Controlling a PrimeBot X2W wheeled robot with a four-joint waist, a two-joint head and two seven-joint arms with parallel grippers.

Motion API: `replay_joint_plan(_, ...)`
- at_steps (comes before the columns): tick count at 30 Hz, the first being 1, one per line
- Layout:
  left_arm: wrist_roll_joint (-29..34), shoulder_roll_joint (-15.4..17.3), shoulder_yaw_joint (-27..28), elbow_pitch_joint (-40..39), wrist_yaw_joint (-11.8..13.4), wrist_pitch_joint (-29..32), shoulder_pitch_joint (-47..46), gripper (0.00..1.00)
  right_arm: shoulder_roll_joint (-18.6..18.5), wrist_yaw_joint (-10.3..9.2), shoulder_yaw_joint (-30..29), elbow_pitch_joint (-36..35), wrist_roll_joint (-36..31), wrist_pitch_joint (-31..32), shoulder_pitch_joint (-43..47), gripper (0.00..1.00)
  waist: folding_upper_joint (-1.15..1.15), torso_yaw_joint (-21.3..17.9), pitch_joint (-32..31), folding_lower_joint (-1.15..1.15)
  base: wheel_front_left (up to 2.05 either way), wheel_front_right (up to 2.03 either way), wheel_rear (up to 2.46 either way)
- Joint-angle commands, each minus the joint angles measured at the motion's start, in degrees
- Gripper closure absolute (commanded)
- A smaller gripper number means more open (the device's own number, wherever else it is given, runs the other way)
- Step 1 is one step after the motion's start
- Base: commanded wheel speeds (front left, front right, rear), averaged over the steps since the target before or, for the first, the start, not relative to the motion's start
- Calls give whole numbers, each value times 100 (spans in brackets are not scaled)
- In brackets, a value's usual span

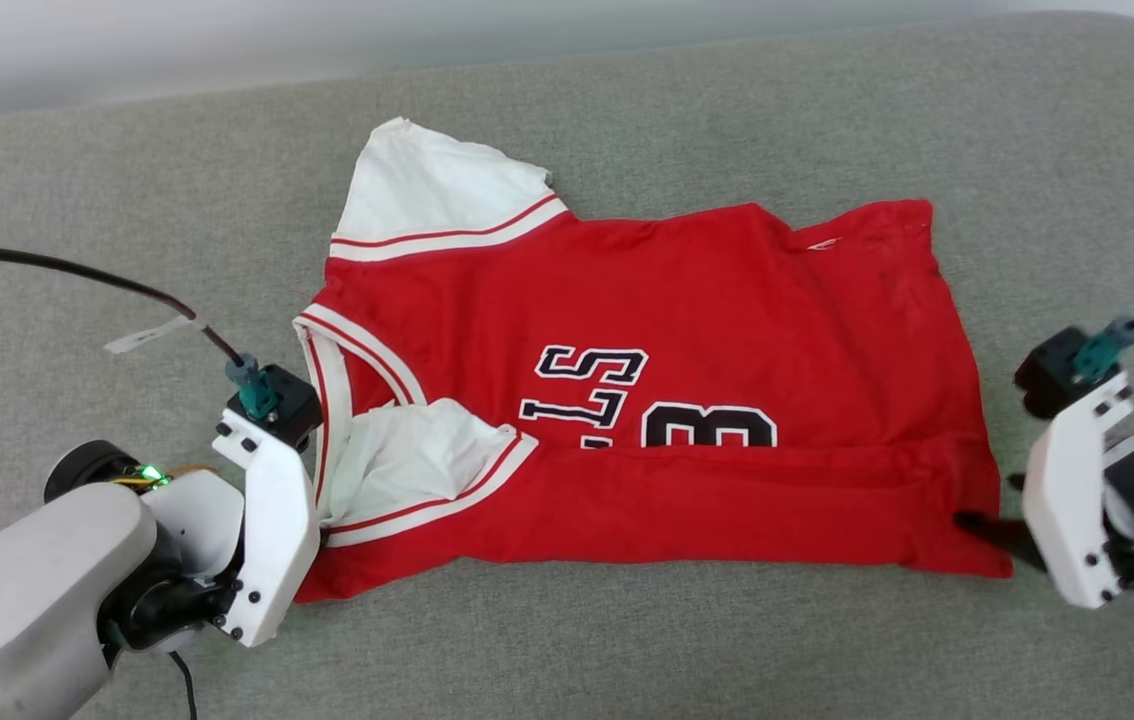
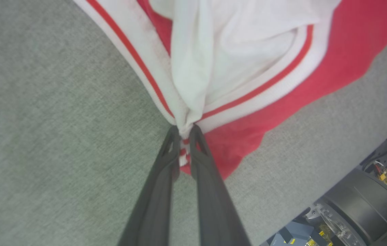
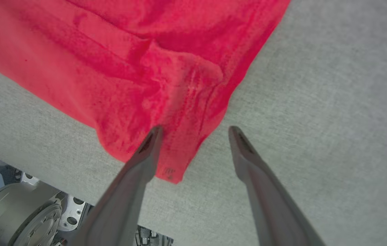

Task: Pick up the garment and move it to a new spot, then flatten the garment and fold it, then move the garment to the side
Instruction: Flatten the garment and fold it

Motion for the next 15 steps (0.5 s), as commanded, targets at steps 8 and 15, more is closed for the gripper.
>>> replay_joint_plan(8,73,-44,-57,-103,57,28,-32,100,830,7,577,873,184,-256,492,0,0,85,163,0,0,0,0)
replay_joint_plan(15,-83,97,3,-134,91,-88,169,100,715,5,555,931,320,-881,126,100,0,-4,-16,0,0,0,0)
